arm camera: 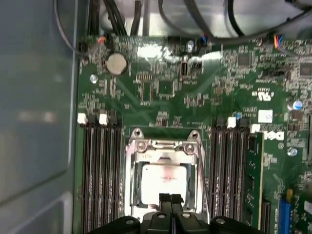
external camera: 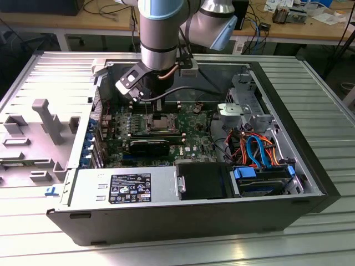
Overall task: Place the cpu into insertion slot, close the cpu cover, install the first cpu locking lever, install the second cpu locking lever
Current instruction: 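Close the cpu cover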
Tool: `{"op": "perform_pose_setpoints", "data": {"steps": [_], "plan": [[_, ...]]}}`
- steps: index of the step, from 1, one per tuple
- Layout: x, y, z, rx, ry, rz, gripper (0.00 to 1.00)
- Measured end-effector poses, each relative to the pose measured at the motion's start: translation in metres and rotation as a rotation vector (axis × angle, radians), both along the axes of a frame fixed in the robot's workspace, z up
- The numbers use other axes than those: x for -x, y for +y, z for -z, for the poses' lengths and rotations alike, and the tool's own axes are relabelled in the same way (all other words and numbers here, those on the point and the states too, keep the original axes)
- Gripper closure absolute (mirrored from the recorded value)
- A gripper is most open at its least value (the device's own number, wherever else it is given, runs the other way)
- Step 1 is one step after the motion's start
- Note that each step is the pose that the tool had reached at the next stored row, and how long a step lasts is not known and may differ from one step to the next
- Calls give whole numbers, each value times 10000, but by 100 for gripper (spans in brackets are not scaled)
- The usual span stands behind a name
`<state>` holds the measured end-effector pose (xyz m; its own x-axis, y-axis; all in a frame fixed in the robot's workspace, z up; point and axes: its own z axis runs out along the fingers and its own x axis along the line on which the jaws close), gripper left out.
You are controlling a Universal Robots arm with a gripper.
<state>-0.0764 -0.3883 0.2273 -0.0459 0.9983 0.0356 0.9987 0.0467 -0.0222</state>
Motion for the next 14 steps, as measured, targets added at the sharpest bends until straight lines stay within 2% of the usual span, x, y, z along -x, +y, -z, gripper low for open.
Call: {"op": "perform_pose_setpoints", "data": {"steps": [3, 8, 11, 14], "plan": [[95, 0, 70, 0, 1, -8, 89], [107, -1, 207, 5, 4, -204, 89], [108, -2, 237, 7, 5, -297, 89], [105, 3, 207, -24, -16, -323, 89]]}}
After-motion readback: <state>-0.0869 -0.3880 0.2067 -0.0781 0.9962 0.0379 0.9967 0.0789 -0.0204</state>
